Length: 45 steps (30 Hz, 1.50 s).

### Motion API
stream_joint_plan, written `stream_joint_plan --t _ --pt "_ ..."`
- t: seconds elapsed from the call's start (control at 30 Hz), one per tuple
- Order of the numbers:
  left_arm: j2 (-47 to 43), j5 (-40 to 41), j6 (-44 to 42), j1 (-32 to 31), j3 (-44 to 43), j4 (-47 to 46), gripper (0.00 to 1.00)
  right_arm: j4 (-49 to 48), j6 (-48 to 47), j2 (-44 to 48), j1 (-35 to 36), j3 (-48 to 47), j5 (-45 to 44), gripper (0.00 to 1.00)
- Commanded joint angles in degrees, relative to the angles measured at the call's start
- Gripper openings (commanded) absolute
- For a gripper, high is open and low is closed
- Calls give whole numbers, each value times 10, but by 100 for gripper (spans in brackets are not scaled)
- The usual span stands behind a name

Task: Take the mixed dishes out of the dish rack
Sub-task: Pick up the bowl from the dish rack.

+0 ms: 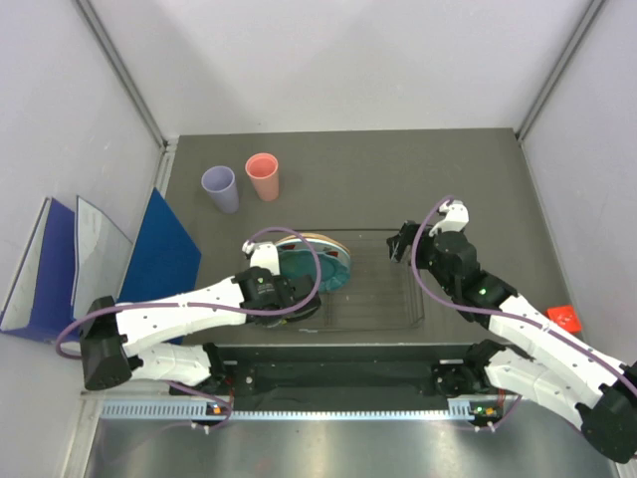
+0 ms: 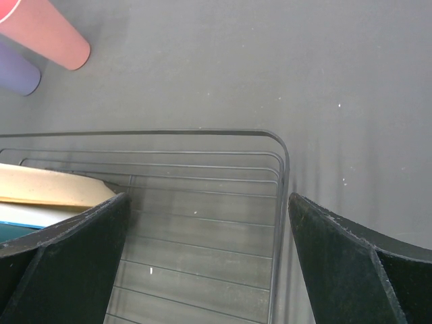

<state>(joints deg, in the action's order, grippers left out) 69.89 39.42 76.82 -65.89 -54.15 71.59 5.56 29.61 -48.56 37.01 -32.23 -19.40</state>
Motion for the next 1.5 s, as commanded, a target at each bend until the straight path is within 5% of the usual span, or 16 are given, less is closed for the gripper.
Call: stream_joint_plan --t 0.0,0.53,1.2,1.47 --pt "-6 9 23 -14 -32 56 0 -18 2 -6 7 -9 2 100" --pt "68 83 50 -98 -216 147 0 -15 -2 0 8 -14 2 100" --pt "64 77 62 -115 -213 147 0 -14 1 3 9 -15 9 100" --pt "50 94 49 -129 -220 146 30 -16 1 -4 10 -18 11 100"
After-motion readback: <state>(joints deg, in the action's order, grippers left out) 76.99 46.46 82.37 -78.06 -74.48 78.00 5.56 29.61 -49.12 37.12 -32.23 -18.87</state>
